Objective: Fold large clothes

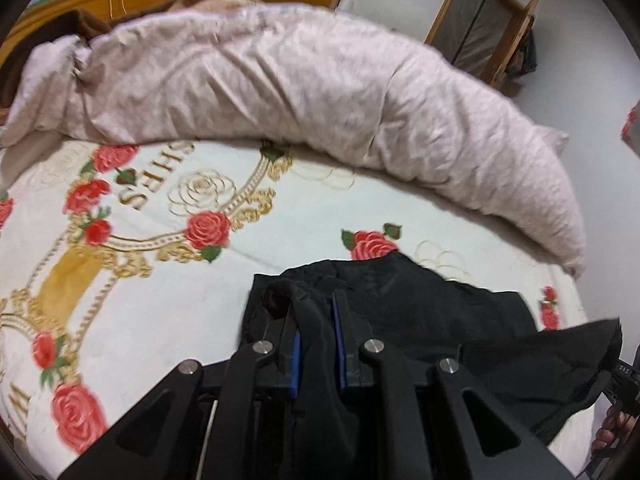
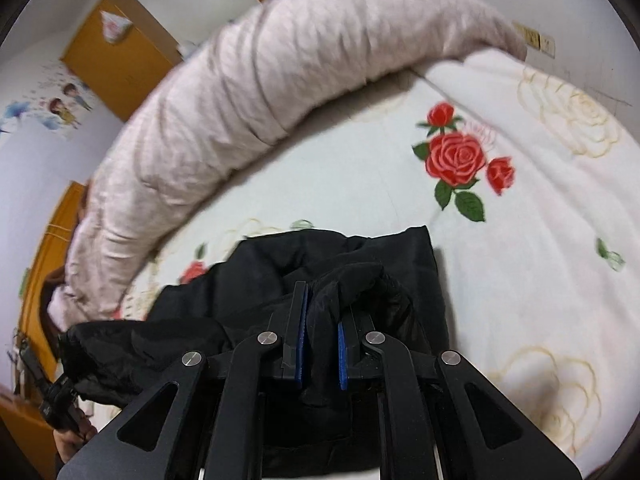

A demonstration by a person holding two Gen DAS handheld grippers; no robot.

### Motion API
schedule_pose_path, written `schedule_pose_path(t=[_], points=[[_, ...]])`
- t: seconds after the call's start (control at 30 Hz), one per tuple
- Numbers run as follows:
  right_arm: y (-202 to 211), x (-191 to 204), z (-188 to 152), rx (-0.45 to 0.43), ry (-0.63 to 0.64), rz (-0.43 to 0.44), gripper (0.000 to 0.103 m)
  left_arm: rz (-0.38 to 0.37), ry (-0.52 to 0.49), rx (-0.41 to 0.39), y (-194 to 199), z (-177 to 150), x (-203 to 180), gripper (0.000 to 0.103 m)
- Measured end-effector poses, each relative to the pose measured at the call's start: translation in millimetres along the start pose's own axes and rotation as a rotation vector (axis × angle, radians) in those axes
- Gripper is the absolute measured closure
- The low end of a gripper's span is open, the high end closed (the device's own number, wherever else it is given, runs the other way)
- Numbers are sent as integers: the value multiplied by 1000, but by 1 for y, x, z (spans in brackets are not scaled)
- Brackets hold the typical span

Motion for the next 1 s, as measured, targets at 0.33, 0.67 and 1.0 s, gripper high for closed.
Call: schedule_pose_path(t=[0.33,0.67,1.0], points=[[-52,-14,25,81,-60,66,80,-14,21,89,-58,18,1,76],[-9,-17,31,-57,-77,306,26,-142,45,-82,-4,42,6,13],[-71,-20,49,69,131,97,26,-90,-70,127,-81,39,0,15]])
Point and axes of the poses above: each gripper's, at about its wrist camera, not at the fingertips, and y roughly against the way its jaws point, x to its left, z to its top, the point moved 1 cm from there along -y, roughly the way its jaws point, and after that the axes turned 8 degrees about x, right-handed, at the moved point
